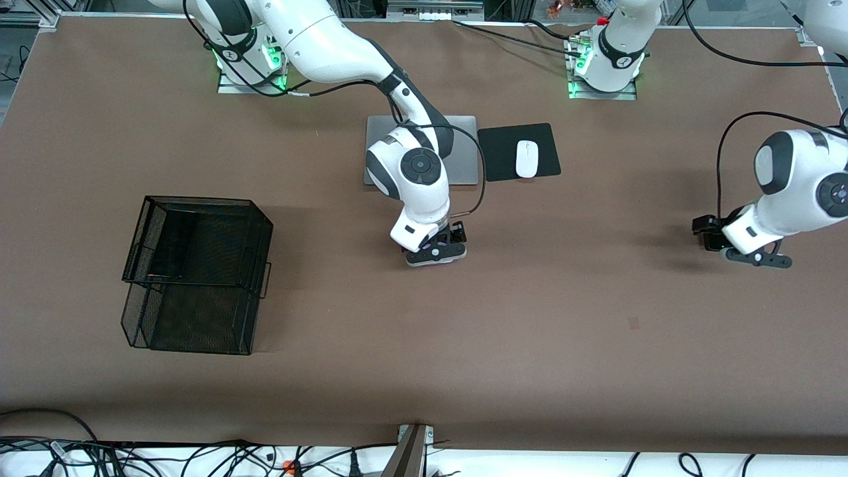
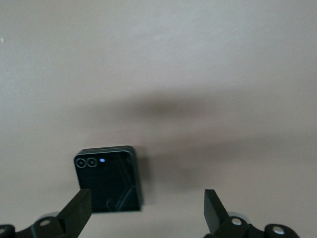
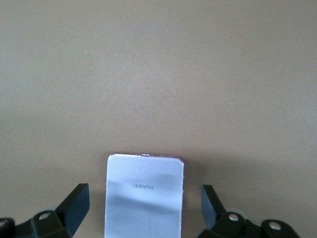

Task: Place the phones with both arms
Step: 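Grasp the flip phone with the left gripper while the right gripper holds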

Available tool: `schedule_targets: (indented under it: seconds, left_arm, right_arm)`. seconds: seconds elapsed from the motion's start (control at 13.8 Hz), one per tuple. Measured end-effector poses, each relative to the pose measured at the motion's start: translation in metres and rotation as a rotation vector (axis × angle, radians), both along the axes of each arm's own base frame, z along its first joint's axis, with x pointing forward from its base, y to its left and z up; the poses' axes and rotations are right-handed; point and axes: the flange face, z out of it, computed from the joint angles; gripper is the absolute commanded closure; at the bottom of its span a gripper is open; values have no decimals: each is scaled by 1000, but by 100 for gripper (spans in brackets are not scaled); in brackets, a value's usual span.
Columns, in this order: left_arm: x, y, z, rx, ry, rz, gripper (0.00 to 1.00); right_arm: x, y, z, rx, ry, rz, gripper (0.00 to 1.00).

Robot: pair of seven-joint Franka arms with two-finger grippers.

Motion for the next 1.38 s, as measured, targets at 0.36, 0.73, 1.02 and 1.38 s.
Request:
schedule_targets:
  seconds: [0.36, 0.73, 1.02, 1.38]
  left_arm:
    - [-56, 61, -33, -35, -92, 8, 0]
    - [-68, 58, -51, -56, -120, 19, 0]
    - [-67, 60, -57, -63, -149, 27, 0]
    - [-67, 63, -69, -76, -185, 70, 0]
  right_arm:
    - [-12, 9, -24, -40, -25, 82, 0]
    - [-16, 11, -39, -40, -42, 99, 0]
    - [-21, 15, -40, -42, -42, 111, 0]
    - [-31, 19, -47, -66, -44, 138, 0]
